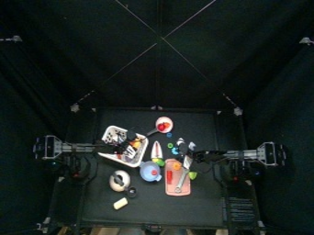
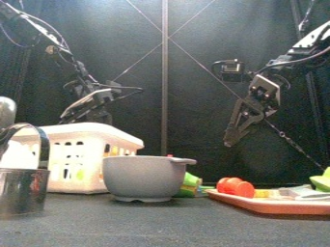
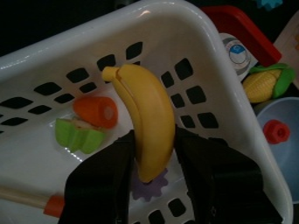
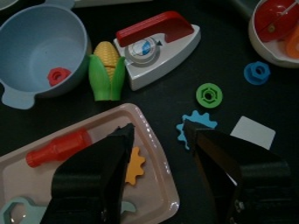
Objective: Place banana in bowl
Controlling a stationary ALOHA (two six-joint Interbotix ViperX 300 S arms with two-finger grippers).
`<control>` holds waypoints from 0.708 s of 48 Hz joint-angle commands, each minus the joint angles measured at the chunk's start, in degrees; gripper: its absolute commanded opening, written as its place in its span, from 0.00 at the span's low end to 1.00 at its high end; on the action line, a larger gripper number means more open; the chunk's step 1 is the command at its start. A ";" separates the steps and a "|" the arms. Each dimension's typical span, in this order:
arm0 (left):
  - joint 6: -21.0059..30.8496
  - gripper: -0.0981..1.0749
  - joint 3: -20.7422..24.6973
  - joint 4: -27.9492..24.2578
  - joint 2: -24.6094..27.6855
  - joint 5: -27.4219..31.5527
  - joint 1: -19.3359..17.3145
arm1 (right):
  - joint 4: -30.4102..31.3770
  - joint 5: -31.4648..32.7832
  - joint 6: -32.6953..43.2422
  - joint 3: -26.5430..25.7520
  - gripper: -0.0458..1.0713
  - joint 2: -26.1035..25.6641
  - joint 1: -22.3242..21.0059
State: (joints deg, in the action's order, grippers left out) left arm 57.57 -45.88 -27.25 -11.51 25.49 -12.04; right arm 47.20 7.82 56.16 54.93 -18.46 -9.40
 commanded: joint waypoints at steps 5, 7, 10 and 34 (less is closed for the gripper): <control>-0.18 0.68 0.70 -0.18 -1.32 -0.26 0.09 | 0.00 -0.18 0.00 -0.44 0.80 -0.53 -0.09; -0.18 0.68 0.88 -0.18 -1.85 -0.26 0.09 | 0.00 -0.09 0.00 -0.44 0.80 -0.53 -0.09; -0.44 0.68 1.49 -0.44 -3.25 -0.26 0.09 | 0.00 -0.09 0.00 -0.35 0.80 -0.53 -0.09; -1.67 0.68 6.42 -5.80 -10.81 -0.88 10.11 | 0.00 0.00 -0.09 -0.18 0.80 -0.53 -0.09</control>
State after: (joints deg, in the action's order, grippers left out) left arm 55.99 -41.57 -32.43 -22.59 24.96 -4.04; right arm 47.20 8.00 56.16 55.37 -18.46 -9.40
